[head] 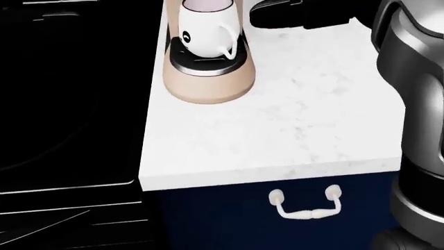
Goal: Press the button on the coffee machine to serve coffee.
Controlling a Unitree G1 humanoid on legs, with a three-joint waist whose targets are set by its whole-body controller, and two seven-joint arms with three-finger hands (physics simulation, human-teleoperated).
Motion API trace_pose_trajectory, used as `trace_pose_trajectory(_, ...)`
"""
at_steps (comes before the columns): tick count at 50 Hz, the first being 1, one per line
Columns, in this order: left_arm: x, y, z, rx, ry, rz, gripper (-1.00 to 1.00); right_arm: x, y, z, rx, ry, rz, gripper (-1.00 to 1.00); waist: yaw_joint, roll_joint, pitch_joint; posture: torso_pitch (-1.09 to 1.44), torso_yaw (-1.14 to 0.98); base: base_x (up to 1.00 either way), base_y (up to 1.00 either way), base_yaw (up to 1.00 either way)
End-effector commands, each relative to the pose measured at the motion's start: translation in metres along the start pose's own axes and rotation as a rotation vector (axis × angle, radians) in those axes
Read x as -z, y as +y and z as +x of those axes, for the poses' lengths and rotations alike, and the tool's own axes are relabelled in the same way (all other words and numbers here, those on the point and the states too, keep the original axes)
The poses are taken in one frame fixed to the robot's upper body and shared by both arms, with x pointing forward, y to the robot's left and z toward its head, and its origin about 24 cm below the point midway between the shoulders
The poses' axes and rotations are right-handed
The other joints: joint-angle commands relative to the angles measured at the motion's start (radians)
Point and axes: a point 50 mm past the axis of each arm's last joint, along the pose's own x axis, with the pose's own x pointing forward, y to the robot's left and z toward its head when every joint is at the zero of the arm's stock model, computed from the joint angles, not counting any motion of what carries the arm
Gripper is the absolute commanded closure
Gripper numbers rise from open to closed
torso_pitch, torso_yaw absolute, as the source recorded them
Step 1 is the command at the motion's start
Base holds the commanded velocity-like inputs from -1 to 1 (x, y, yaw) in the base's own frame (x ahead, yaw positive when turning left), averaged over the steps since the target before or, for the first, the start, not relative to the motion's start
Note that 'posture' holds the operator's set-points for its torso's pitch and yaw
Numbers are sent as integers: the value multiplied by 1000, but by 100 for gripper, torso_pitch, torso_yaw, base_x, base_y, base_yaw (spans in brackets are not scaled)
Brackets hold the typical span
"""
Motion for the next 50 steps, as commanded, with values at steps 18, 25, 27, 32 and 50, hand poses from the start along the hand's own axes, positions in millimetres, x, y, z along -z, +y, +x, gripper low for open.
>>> trace_pose_trajectory(18, -17, 0, -4, 5, -71, -2, -100, -13, -1, -2, 15, -65, -3, -100, -16, 60, -43, 0, 0, 12, -4, 0)
trace_pose_trajectory(25, -13, 1, -3, 4, -70, -2, -100, -10, -2, -2, 19, -59, -2, -100, -10, 110, -14, 0, 0, 16, -83, 0)
trace_pose_trajectory(27, -14, 1, -3, 3, -69, -2, -100, -11, -1, -1, 16, -59, -4, -100, -12, 106, -16, 0, 0, 0, -100, 0)
trace_pose_trajectory(32, -14, 2, -5, 4, -71, -4, -100, -11, 0, -1, 15, -67, -2, -100, 4, 12, -11, 0, 0, 0, -40, 0)
trace_pose_trajectory(50, -9, 1, -3, 6, -66, -3, -100, -9, 1, -1, 12, -66, -5, -100, -10, 65, -11, 0, 0, 6, -13, 0)
